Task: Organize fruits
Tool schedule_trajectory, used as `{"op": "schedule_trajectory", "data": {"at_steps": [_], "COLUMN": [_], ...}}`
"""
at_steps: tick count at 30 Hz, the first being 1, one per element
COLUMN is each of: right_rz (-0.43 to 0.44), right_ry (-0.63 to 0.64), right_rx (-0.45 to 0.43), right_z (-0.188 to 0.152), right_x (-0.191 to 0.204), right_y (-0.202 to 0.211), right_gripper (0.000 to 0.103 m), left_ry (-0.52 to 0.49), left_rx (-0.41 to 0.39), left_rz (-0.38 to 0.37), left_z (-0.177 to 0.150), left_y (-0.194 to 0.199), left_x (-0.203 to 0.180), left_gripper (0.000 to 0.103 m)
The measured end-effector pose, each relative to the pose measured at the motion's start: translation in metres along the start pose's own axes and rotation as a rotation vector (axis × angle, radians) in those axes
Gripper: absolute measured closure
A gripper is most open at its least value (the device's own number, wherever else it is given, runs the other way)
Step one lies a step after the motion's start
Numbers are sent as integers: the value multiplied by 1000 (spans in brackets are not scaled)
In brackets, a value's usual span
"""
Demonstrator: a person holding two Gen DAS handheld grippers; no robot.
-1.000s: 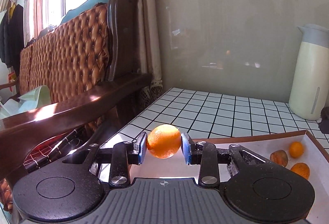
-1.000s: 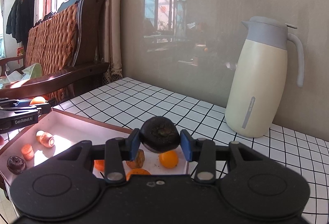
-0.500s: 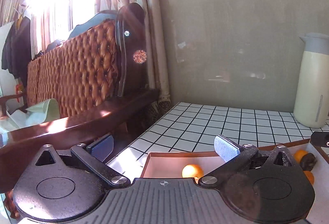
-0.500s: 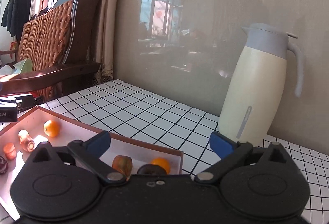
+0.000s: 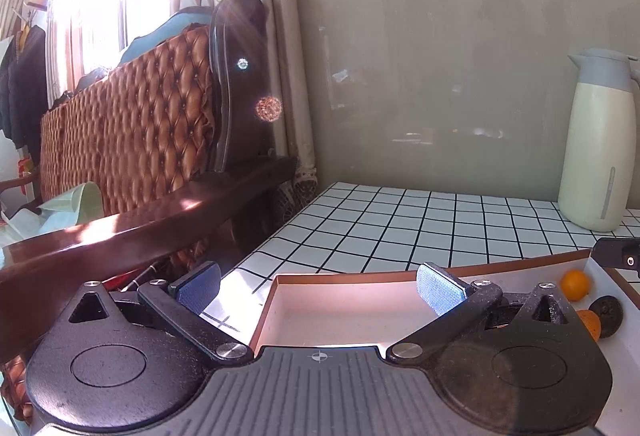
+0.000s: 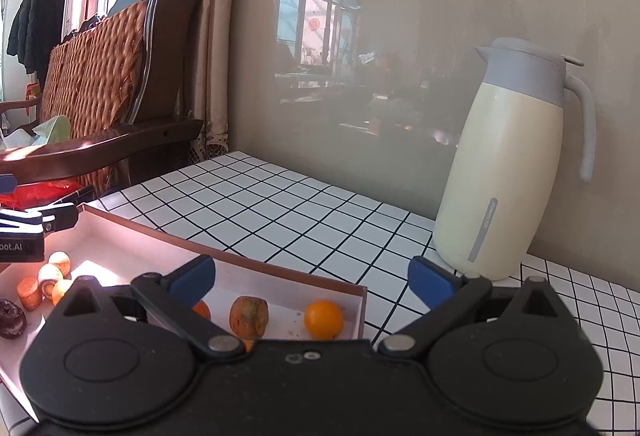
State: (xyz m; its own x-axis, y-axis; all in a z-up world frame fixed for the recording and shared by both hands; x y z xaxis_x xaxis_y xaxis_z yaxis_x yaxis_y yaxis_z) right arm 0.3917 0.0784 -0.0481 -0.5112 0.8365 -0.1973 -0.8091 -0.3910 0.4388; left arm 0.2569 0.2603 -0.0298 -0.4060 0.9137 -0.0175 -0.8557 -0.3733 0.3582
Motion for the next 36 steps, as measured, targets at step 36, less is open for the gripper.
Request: {"op": "schedule_trajectory", "data": {"at_steps": [36], "right_rz": [-60], "right_ry": [-60], "right_rx": [-118], "right_z": [-22], "right_x": [-39], "right_y": [208], "right_gripper": [6], "left_ry": [49], "left_rx": [-88], "left_rz": [-51], "left_z": [-1], "left_y": [197], "left_x": [-6], "left_gripper": [0]}}
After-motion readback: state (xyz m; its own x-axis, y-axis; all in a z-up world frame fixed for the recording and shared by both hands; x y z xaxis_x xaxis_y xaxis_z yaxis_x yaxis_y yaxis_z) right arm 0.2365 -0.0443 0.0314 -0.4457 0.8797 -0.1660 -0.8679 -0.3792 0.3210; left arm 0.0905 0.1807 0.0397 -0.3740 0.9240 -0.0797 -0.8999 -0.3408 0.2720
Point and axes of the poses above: each gripper's, at about its wrist camera, not at the fingertips, and y roughly against the way its jaws point, x to its left, z to its top, the point moved 9 cm from there along -y, roughly the way its jaws point, and after that the axes turned 8 degrees about y, right-handed, at the moved point
